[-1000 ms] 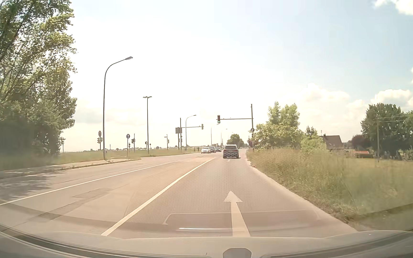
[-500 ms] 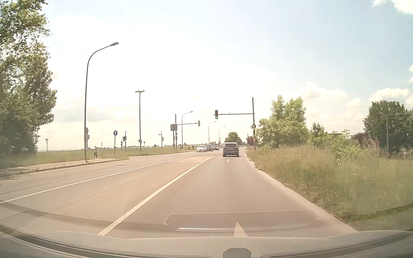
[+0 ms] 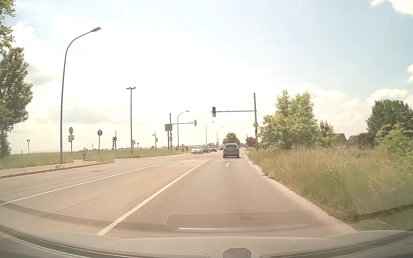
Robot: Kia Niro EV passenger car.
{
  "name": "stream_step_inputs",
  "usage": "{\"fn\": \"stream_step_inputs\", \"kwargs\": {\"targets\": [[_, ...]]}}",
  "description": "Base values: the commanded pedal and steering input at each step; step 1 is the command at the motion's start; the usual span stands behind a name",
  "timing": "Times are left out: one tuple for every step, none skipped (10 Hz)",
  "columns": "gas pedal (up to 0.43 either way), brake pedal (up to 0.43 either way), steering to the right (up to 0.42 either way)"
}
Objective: Follow the waypoints while adhering to traffic rules and regulations
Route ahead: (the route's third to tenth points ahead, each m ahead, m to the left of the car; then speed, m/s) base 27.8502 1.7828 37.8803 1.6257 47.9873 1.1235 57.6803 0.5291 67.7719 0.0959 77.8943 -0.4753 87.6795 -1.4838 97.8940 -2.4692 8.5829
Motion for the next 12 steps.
{"fn": "stream_step_inputs", "kwargs": {"targets": [[0.177,0.0,0.004],[0.177,0.0,0.004],[0.177,0.0,0.004],[0.177,0.0,0.005],[0.177,0.0,0.005],[0.177,0.0,0.006],[0.177,0.0,0.007],[0.177,0.0,0.008],[0.177,0.0,0.008],[0.177,0.0,0.008],[0.177,0.0,0.009],[0.177,0.0,0.009]]}}
